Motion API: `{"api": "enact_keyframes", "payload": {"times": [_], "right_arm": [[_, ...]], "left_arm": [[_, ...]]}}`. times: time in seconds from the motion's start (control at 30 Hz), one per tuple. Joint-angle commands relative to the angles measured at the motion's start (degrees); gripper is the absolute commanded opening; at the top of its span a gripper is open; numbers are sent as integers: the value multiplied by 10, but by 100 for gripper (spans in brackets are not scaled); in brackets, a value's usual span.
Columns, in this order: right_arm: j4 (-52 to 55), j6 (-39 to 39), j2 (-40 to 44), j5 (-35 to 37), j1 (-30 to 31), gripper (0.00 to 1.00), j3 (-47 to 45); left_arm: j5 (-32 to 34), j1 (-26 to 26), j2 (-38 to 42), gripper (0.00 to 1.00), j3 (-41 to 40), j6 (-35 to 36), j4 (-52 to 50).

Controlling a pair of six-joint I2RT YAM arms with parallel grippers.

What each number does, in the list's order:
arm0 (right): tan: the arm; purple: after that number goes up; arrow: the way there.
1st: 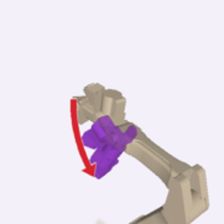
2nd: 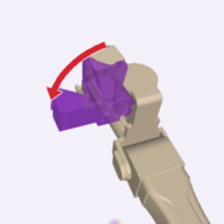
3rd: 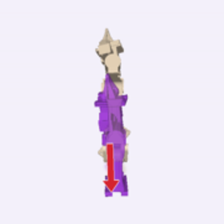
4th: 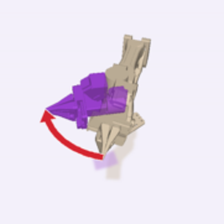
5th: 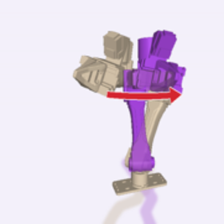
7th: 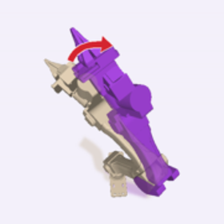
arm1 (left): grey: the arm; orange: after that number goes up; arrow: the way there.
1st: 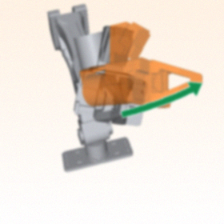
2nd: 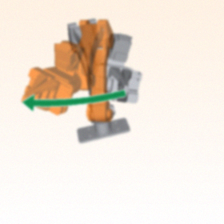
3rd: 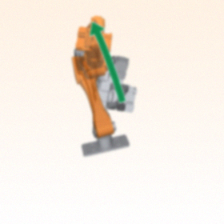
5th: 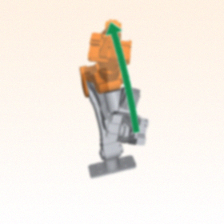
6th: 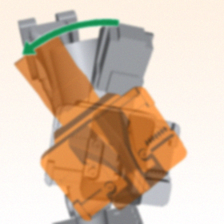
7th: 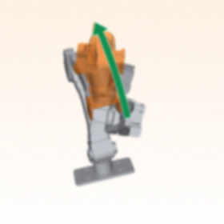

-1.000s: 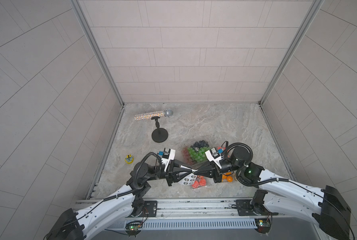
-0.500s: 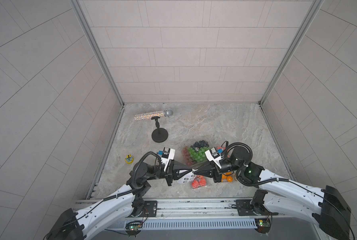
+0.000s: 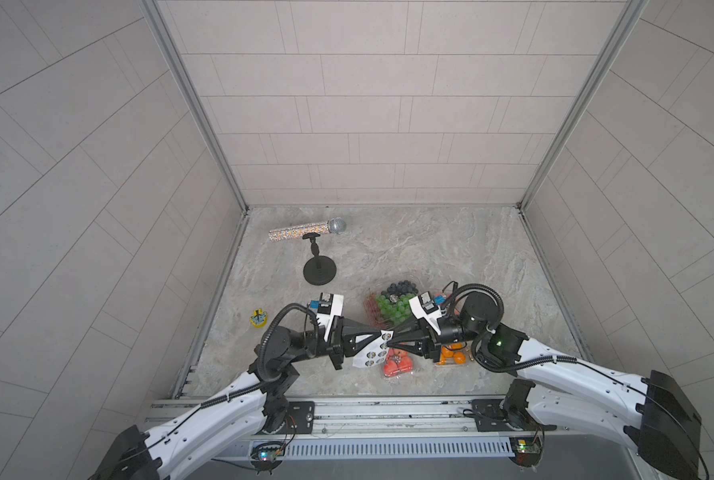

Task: Label fruit boxes
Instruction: Adjust the label sticker.

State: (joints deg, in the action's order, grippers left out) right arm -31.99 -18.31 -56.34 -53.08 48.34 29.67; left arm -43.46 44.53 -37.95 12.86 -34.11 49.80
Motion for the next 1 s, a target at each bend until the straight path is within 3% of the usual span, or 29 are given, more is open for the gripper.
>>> {"api": "enact_keyframes", "payload": {"times": [0.0, 0.27, 0.63, 0.8, 0.97], "right_arm": [[-25, -1, 0, 0, 0, 18, 5], [-32, -5, -7, -9, 2, 7, 9], [-38, -2, -13, -7, 1, 10, 9], [-40, -1, -18, -17, 2, 2, 10], [-50, -1, -21, -24, 1, 0, 8]], "left_arm": [[-2, 0, 5, 0, 13, 1, 8], [-1, 0, 1, 0, 12, 0, 14], [-12, 0, -14, 0, 9, -3, 27], [-13, 0, -12, 0, 7, -5, 31], [-6, 0, -7, 0, 6, 0, 14]]}}
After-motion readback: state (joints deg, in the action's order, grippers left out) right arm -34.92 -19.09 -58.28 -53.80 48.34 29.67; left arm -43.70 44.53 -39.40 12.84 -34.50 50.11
